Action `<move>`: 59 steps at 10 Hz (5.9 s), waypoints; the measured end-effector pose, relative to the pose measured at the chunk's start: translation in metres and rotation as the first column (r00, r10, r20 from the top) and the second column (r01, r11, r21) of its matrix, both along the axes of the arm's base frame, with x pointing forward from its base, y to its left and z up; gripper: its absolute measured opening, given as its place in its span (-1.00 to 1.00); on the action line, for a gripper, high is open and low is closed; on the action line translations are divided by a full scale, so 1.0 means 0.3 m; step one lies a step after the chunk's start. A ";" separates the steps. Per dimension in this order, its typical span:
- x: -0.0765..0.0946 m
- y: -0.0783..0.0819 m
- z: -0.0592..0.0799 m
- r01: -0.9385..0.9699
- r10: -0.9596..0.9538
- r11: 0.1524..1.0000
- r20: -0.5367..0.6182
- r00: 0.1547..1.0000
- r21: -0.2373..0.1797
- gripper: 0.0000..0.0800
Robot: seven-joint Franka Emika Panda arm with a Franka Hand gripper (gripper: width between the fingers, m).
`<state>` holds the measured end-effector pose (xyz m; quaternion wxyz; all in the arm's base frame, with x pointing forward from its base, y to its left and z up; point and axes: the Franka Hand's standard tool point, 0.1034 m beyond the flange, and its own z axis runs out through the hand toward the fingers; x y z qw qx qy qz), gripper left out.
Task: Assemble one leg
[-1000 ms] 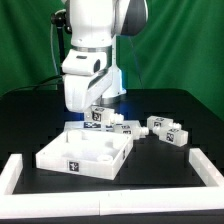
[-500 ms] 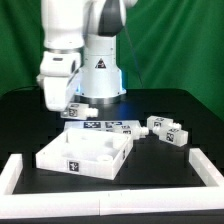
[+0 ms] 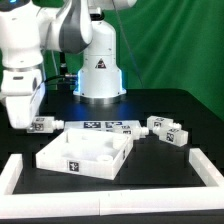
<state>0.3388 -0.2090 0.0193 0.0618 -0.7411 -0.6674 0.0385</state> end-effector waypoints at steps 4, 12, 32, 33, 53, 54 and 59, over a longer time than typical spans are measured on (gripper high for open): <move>-0.017 0.036 -0.016 0.015 -0.015 1.000 -0.007 1.000 0.010 -0.27; -0.011 0.033 -0.009 0.041 -0.041 0.999 -0.013 0.999 0.007 0.62; 0.242 0.558 0.031 0.352 -0.346 0.936 0.158 0.925 -0.008 0.62; 0.234 0.560 0.013 0.355 -0.350 0.935 0.148 0.925 -0.009 0.62; 0.426 0.670 -0.037 0.087 -0.090 0.996 0.188 0.978 0.028 -0.87; 0.423 0.667 -0.038 0.090 -0.094 0.996 0.185 0.978 0.027 -0.87; 0.460 0.713 -0.039 -0.023 0.014 0.999 0.276 0.961 0.030 -0.87</move>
Offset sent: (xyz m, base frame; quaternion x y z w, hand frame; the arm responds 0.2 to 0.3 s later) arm -0.0195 0.0488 -0.0032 -0.0202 0.0329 0.0555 0.9977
